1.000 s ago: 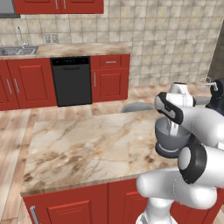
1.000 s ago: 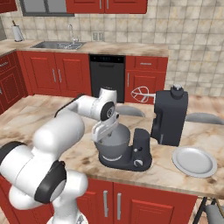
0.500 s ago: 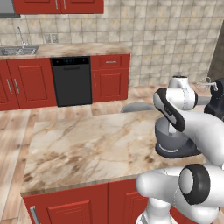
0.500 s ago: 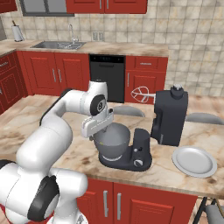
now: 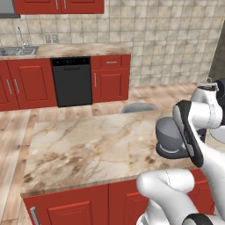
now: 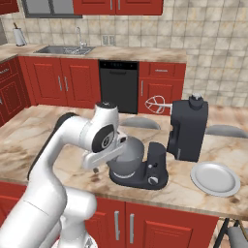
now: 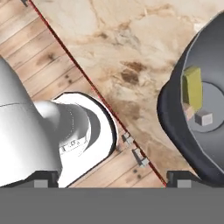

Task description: Add butter and sugar cubes to the stand mixer bowl and then turn on the stand mixer to begin making frosting.

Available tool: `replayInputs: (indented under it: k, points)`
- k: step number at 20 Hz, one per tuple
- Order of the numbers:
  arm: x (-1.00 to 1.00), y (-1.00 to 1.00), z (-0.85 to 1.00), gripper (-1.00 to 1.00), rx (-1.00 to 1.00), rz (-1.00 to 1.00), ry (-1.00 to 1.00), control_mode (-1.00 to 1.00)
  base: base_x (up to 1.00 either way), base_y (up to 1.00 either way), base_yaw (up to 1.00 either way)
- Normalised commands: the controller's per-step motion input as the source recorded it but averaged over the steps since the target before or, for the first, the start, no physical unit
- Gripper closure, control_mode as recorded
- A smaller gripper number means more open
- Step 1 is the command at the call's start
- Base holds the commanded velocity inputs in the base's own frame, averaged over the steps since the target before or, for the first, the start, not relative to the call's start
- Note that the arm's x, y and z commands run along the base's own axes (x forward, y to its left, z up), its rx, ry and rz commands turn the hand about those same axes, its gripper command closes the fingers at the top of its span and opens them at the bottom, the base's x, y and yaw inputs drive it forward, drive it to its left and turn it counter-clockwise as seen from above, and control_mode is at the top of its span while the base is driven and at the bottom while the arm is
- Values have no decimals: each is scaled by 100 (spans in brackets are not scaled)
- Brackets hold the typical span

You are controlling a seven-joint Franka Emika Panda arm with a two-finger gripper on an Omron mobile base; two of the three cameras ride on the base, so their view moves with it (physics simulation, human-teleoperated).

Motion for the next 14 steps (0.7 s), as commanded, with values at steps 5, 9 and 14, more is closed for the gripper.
replayInputs:
  k: [5,9,14]
  points:
    - [-58,-43,0,-100,0,-10,-10,-100,0,0,0]
    - [-38,-67,0,-100,0,-9,-7,-100,0,0,0]
    - [-22,-81,1,-100,0,-7,-7,-100,0,0,0]
